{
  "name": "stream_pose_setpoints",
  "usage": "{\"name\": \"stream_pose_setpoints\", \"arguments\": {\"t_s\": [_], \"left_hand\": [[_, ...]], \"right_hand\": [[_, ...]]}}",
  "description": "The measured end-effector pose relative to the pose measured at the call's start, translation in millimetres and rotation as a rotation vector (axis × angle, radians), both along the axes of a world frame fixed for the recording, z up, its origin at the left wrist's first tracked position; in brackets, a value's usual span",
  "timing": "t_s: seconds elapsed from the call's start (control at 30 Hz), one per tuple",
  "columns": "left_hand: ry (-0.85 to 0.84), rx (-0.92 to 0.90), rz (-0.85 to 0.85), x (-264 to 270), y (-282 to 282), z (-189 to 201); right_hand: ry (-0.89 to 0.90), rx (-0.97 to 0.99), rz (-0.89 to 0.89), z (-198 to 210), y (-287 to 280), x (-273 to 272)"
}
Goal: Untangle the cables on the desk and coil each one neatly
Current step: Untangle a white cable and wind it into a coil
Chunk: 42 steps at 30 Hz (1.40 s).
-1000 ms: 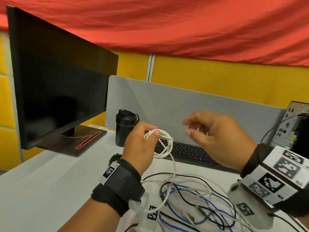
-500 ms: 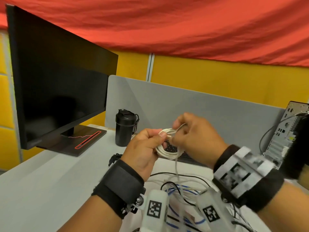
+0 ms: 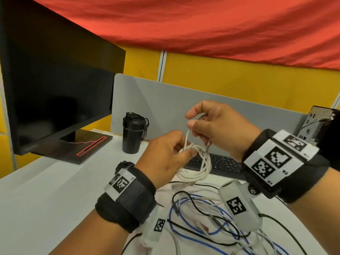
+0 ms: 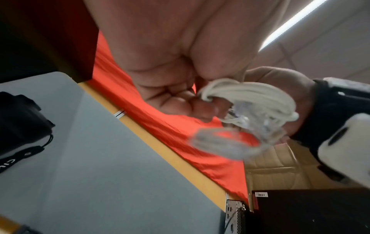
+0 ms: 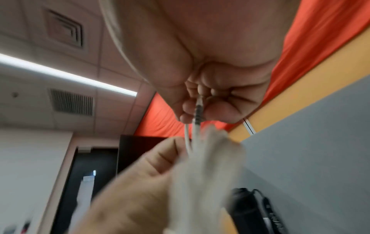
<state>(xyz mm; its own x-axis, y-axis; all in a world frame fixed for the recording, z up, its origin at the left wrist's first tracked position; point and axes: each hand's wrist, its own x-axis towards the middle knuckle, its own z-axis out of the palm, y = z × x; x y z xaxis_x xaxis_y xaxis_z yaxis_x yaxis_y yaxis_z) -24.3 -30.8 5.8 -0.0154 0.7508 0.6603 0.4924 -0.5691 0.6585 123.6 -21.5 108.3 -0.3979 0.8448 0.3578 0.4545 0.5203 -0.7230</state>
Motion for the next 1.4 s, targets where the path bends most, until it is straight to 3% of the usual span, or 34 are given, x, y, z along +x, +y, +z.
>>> {"name": "stream_pose_setpoints", "arguments": {"t_s": [0.13,0.17,0.23,0.3,0.4,0.47,0.53,0.63,0.7,0.77,0.83,0.93,1.0,1.1,1.2,1.4], "left_hand": [[0.082,0.04,0.141,-8.4,1.0,-0.1],[0.123,0.035,0.201,-11.1,1.4,-0.9],[0.137,0.001,0.231,-13.4,2.2,-1.2],[-0.042,-0.019,0.043,-12.3,0.2,2.9],[-0.236,0.002,-0.187,-12.2,-3.4,8.2],[-0.258,0.054,-0.145,-10.5,-4.5,8.6],[-0.222,0.054,0.014,-10.8,0.1,4.8],[0.015,0.007,0.206,-13.1,8.4,-3.2],[0.027,-0.024,0.226,-15.4,11.3,-6.7],[0.012,-0.021,0.261,-15.3,11.0,-8.5],[-0.013,-0.024,0.298,-11.8,10.8,-9.7],[-0.188,-0.076,0.274,-1.8,12.4,-9.9],[-0.439,-0.153,0.138,3.3,10.4,-8.1],[-0.838,-0.312,-0.187,3.7,3.2,-2.3],[-0.967,-0.36,-0.356,-1.4,1.9,3.0],[-1.054,-0.458,-0.519,-7.1,1.9,5.4]], "right_hand": [[0.437,-0.795,0.073,18.5,0.5,6.1],[0.494,-0.923,0.133,24.0,0.9,9.6],[0.507,-0.958,0.213,32.4,5.3,14.4],[0.379,-0.723,0.102,29.3,13.7,16.3],[0.049,-0.243,-0.158,-0.3,22.9,20.3],[-0.171,-0.065,-0.121,-23.2,23.0,24.7],[-0.398,0.038,-0.008,-37.2,18.4,27.5],[-0.593,0.139,0.007,-37.3,14.9,29.6],[-0.581,0.239,-0.119,-28.3,17.0,35.3],[-0.394,0.419,-0.202,-17.0,11.4,38.4],[-0.303,0.569,-0.115,-12.1,-0.5,31.8],[-0.603,0.544,-0.004,-30.4,-14.4,11.7],[-0.765,0.618,-0.11,-48.7,-13.4,4.7],[-0.697,0.764,-0.22,-59.0,-15.0,1.5],[-0.477,0.911,-0.235,-58.1,-19.7,3.7],[-0.442,0.981,-0.157,-56.6,-21.3,5.7]]}}
